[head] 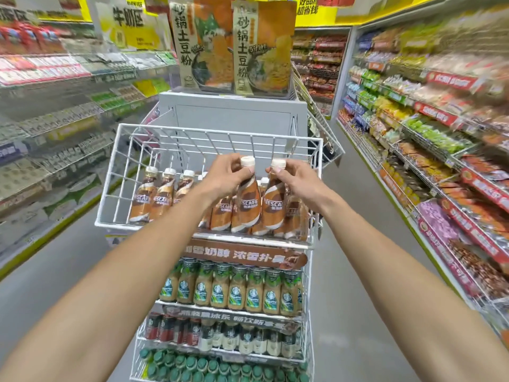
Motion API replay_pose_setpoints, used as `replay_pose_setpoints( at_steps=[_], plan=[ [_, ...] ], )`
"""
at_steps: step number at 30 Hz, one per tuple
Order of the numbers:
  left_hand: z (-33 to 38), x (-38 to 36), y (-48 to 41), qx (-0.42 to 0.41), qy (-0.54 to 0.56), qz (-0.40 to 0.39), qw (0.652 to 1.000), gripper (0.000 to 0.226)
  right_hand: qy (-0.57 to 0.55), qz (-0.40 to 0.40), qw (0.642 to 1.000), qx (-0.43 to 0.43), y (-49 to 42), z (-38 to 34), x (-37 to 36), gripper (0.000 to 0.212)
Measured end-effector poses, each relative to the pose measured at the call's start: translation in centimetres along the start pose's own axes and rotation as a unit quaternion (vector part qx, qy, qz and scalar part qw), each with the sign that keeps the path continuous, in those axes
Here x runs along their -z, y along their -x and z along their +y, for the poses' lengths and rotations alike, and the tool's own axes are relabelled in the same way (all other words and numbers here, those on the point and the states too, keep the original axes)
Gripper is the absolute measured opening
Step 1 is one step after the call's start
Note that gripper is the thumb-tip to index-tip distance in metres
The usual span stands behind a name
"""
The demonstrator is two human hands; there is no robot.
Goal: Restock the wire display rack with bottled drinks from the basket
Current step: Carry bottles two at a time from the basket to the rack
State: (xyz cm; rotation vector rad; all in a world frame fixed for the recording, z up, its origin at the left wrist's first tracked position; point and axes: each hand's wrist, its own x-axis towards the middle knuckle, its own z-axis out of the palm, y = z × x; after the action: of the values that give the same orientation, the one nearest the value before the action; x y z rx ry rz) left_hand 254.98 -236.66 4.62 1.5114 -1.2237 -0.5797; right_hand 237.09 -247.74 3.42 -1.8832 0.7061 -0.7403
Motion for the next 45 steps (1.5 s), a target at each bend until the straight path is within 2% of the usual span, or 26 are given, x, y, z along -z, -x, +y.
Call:
replay_pose_setpoints(
  at_steps=[5, 8, 12, 16, 23, 32, 39, 42, 45],
  plan=[
    [-3.6, -0.1, -2.3, 0.044, 0.022, -0.068, 0.996, 0.011, 0.055, -0.023, 0.998, -0.027, -2.0, 2.6, -0.6, 0.032],
    [-4.4, 0.6, -3.4, 0.066, 0.016, -0.086, 0.994, 0.025, 0.088, -0.038, 0.994, -0.052, -2.9, 2.6, -0.2, 0.028],
    [-4.3, 0.4, -5.0, 0.092, -0.044, -0.088, 0.991, 0.027, 0.162, -0.034, 0.984, -0.058, -3.3, 1.9, -0.5, 0.023],
    [-4.8, -0.4, -6.1, 0.091, -0.085, -0.074, 0.989, 0.029, 0.271, -0.041, 0.961, -0.041, -4.5, 1.0, -0.2, 0.016],
    [-4.7, -1.2, -7.1, 0.064, -0.103, -0.069, 0.990, 0.026, 0.423, -0.063, 0.904, -0.015, -6.4, 0.7, 0.5, 0.021],
    [-5.3, -0.8, -7.3, 0.077, -0.074, -0.083, 0.991, 0.033, 0.409, -0.050, 0.911, -0.010, -7.1, 2.2, 0.9, 0.028],
    [-5.5, -1.3, -6.1, 0.076, -0.097, -0.028, 0.992, 0.043, 0.406, -0.028, 0.913, -0.015, -6.0, 2.0, 0.2, 0.022],
    [-5.0, -1.4, -5.8, 0.056, -0.164, -0.014, 0.985, 0.049, 0.408, -0.008, 0.913, -0.020, -4.3, 1.3, -0.3, 0.023],
    [-3.8, -1.1, -5.2, -0.017, -0.307, -0.015, 0.951, 0.061, 0.407, 0.035, 0.913, -0.001, -1.3, -0.2, -0.4, 0.037]
  ],
)
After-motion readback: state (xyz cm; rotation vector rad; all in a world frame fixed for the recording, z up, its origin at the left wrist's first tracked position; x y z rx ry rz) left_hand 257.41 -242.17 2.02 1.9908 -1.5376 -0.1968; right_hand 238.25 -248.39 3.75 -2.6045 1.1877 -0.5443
